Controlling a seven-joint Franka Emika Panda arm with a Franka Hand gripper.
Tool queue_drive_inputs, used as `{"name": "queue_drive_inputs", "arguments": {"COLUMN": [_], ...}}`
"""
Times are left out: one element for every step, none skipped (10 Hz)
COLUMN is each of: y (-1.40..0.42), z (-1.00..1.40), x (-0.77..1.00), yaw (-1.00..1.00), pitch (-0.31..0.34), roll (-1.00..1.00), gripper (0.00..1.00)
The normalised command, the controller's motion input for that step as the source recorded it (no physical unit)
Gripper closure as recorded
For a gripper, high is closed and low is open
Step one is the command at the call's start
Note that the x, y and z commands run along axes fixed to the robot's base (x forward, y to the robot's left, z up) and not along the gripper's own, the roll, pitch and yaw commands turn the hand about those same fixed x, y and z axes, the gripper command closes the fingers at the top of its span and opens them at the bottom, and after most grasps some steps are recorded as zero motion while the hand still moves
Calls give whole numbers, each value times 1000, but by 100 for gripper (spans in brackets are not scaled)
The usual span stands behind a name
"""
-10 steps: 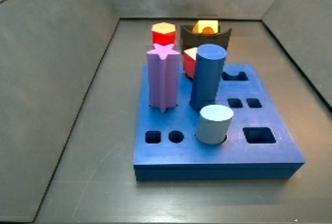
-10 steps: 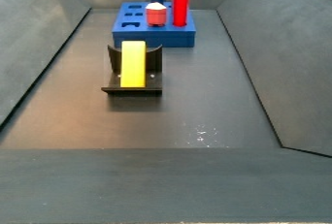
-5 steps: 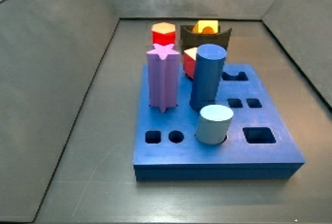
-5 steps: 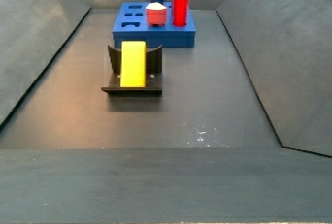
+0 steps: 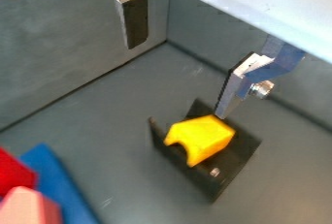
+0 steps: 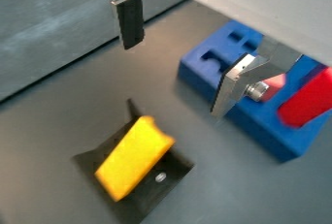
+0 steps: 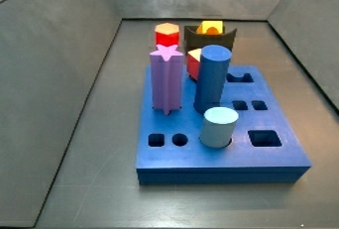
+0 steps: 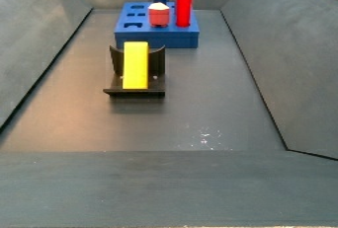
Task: Pick up the arch object. Move up. Place the arch object on the fixture. Regrasp the arch object. Rotate the arch object. Move to above the board. Insert the arch object.
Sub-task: Regrasp the arch object.
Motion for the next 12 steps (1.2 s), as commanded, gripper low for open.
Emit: {"name": "queue_drive_inputs", "arguments": {"y": [-16, -17, -18, -22, -20, -24, -27, -31, -34, -36, -40, -42], "z": [8, 15, 5, -5, -15, -12, -13, -11, -15, -18, -20, -18], "x": [-23, -14, -3, 11, 25, 39, 50, 61, 77, 91, 100, 101], "yaw": [9, 10, 11, 12, 14, 17, 21, 26, 35, 48, 68, 103], "pitch": [-14, -9, -6, -1, 7, 21, 33, 49, 79, 107, 142, 171], "roll": [1000, 1000, 1000, 1000, 1000, 1000, 1000, 1000, 1000, 1000, 1000, 893], "gripper": [0, 0, 0, 0, 0, 0, 0, 0, 0, 0, 0, 0]}}
